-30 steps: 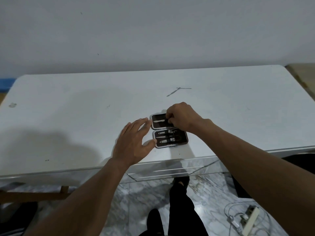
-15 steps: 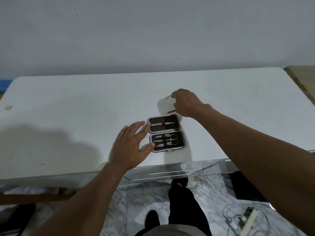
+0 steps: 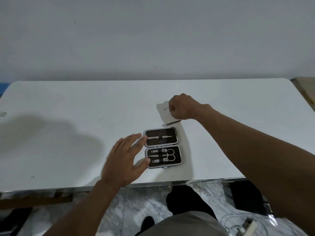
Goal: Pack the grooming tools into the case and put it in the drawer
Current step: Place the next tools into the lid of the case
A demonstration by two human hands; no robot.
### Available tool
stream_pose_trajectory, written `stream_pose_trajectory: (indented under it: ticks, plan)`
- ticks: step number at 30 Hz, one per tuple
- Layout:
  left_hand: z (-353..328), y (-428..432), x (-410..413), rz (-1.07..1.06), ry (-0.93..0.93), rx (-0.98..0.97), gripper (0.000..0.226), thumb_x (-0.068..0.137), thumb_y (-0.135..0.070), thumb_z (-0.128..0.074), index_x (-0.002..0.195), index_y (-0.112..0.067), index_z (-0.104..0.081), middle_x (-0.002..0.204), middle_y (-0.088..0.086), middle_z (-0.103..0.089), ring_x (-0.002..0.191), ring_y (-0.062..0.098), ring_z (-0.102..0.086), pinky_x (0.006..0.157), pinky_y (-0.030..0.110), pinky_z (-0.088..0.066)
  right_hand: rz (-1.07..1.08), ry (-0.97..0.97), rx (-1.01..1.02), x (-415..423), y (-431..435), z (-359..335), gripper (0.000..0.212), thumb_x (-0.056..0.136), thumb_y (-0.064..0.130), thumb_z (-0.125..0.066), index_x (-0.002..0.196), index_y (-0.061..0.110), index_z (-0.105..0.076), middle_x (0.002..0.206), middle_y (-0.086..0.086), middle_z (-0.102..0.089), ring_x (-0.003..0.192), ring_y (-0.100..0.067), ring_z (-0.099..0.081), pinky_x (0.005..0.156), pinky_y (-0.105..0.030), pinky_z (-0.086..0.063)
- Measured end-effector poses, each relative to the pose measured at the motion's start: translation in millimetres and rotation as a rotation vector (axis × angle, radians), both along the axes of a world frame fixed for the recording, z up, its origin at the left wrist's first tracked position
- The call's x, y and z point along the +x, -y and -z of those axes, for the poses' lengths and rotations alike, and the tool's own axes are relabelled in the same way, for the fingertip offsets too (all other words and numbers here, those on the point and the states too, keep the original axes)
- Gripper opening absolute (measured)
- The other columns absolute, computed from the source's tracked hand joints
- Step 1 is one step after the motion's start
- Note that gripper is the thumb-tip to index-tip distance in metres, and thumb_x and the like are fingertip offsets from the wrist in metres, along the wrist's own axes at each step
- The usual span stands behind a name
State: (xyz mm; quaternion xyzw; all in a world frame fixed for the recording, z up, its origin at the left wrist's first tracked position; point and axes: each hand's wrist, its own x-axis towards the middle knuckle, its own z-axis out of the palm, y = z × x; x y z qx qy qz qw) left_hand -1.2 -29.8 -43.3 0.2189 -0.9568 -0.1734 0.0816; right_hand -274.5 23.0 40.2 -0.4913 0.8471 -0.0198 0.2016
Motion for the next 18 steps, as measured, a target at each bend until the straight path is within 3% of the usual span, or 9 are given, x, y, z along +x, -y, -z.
stream_pose_trajectory:
  ticks: [6,11,14,18]
  plan:
    - [-0.1,-1.3,0.5,-0.011,-0.005,-0.009,0.069,0.086,-0.057,-0.048,0.147,-0.03,-0.036,0.15,-0.007,-0.04,0.139,0.012,-0.032,0.116,0.03,-0.014,-0.071,-0.012,0.032,15.2,-16.5,0.9,0.032,0.076,0.013,-0.068,0.108,0.012,-0.07,0.108,-0.009,-0.069,0.1,-0.029,-0.062,0.086,-0.037,-0.053]
    - [2.1,-2.2,1.4,-0.006,-0.007,-0.015,0.068,0.087,-0.058,-0.044,0.148,-0.029,-0.035,0.15,-0.006,-0.039,0.139,0.013,-0.032,0.117,0.035,-0.017,0.012,-0.027,-0.02,27.0,-26.6,7.9,0.013,0.082,0.006,-0.068,0.093,0.003,-0.072,0.099,-0.017,-0.071,0.09,-0.032,-0.067,0.074,-0.03,-0.051]
    - [3.0,-1.8,0.8,-0.006,-0.01,-0.029,0.068,0.087,-0.058,-0.043,0.148,-0.028,-0.036,0.15,-0.005,-0.039,0.139,0.013,-0.033,0.116,0.034,-0.017,0.028,-0.034,-0.026,27.1,-23.2,8.7,0.015,0.08,0.007,-0.071,0.095,0.005,-0.073,0.1,-0.017,-0.072,0.092,-0.032,-0.068,0.083,-0.035,-0.056]
    - [3.6,-1.5,0.6,-0.004,-0.003,-0.034,0.068,0.087,-0.058,-0.042,0.148,-0.028,-0.035,0.151,-0.004,-0.039,0.14,0.014,-0.031,0.116,0.034,-0.015,0.015,-0.036,-0.003,25.2,-16.4,6.0,0.016,0.077,0.005,-0.071,0.093,0.003,-0.07,0.099,-0.018,-0.07,0.091,-0.031,-0.067,0.083,-0.04,-0.057]
